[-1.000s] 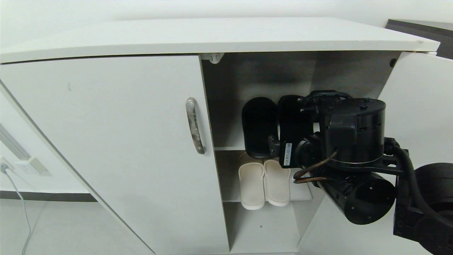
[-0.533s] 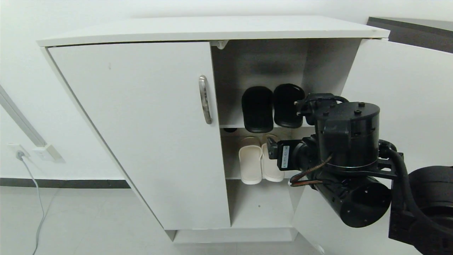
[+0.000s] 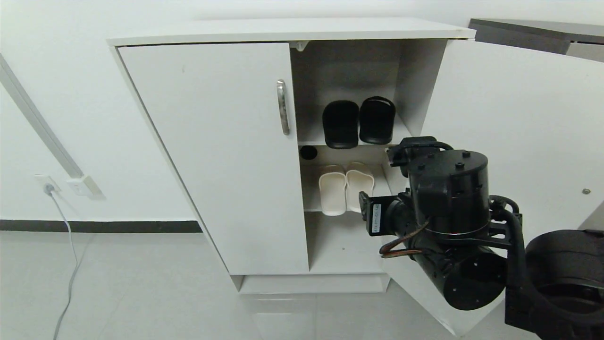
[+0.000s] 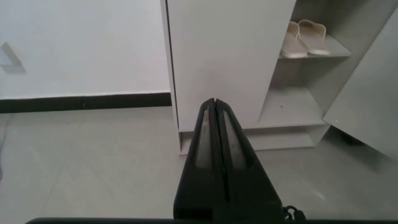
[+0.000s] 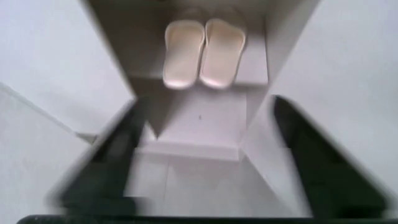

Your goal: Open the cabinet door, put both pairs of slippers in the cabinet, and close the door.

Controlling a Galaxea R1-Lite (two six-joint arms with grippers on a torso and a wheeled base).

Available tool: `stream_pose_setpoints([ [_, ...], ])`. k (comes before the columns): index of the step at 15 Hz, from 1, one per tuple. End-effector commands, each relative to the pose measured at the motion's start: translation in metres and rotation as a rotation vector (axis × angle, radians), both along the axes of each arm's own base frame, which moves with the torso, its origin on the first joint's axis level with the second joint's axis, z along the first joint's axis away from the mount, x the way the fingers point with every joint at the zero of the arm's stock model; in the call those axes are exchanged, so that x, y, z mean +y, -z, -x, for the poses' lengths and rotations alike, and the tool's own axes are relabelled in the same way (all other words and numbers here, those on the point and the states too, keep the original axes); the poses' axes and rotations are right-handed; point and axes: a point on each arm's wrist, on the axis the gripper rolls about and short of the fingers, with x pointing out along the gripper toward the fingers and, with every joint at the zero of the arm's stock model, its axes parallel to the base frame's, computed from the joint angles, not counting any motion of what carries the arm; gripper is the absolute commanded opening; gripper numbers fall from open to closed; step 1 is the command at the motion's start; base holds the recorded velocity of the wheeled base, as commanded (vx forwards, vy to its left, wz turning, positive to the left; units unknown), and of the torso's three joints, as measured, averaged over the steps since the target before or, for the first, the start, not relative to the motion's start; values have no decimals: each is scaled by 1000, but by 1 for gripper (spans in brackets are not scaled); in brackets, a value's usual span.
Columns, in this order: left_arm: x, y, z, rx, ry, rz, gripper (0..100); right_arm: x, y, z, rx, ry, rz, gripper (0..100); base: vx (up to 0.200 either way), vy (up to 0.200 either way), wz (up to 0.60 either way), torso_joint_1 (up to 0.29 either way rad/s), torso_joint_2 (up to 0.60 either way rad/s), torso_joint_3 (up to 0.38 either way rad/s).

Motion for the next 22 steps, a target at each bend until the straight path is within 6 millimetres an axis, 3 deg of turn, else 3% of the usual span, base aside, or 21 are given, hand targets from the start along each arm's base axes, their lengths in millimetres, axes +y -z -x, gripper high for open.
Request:
stream_pose_setpoints([
  [1, 0, 0, 0, 2, 1, -1, 0, 0, 9, 1, 25, -25, 23, 0, -200, 0, 0, -2, 2, 2],
  [3, 0, 0, 0, 1, 1, -3, 0, -2, 13, 2, 39, -69, 14, 0, -200, 0, 0, 5, 2, 2],
  [8, 0, 0, 0, 1, 1, -1, 0, -6, 26, 3, 20, -96, 53, 0, 0, 0, 0, 0, 0, 0],
  [22, 0, 0, 0, 2, 1, -1, 0, -6, 29, 2, 27, -93, 63, 0, 0, 0, 0, 0, 0, 0],
])
